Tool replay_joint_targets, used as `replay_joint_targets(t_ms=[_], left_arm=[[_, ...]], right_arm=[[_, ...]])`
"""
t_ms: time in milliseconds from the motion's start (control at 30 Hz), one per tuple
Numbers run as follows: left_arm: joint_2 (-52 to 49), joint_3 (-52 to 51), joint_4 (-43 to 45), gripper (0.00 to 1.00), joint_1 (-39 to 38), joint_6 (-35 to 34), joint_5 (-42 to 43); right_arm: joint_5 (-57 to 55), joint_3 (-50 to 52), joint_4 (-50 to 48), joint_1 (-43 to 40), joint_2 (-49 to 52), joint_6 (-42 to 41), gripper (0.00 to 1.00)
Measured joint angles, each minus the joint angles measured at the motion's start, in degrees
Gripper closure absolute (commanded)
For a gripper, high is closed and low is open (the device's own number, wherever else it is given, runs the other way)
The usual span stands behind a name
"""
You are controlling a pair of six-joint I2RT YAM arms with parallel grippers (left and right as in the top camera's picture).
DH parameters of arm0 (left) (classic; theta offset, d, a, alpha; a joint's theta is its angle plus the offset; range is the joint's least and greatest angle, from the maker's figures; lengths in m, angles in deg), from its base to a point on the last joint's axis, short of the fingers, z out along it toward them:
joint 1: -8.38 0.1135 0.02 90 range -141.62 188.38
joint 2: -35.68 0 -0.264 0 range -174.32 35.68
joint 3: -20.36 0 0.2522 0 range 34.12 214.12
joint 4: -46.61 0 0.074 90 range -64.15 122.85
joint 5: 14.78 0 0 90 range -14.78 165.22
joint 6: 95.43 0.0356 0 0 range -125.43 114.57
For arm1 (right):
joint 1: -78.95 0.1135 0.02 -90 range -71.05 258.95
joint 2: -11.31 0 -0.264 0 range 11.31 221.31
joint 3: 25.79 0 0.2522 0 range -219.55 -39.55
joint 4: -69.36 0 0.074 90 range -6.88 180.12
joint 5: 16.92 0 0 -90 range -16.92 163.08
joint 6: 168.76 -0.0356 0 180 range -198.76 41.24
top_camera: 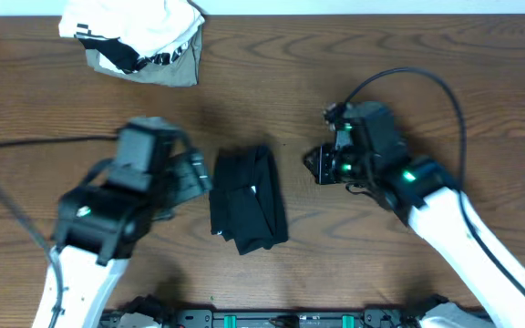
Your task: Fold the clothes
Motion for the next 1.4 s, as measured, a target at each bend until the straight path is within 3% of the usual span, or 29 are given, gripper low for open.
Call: replay_joint_targets(t_ms=[233,567,1033,1233,1400], left_arm=[[0.0,-0.35,-4.9,0.05,8.7,0.2,-1.31],[-4.15,-1.99,-6.01,0.01,8.94,0.44,-1.31],[-7.08,-2.01,-6.05,0.01,8.94,1.25,-1.31],[-7.08,-2.01,-6.05,0.01,8.94,1.53,-1.31],[-7.08,-2.01,-6.08,0.0,8.94,1.7,-1.31]], right_arm=[[12.48,-1.03,-11.15,6.78,0.22,2.34,0.87],[24.09,-0.92,-27.15,12.07,23.89,-0.48,0.9],[30.42,-1.31,-23.32,3.76,41.53,1.18,0.89],[33.88,-1.95,-21.22,1.27,42.42,3.1,0.94],[33.24,-1.33,-19.39,0.11,39.67,3.48,0.91]])
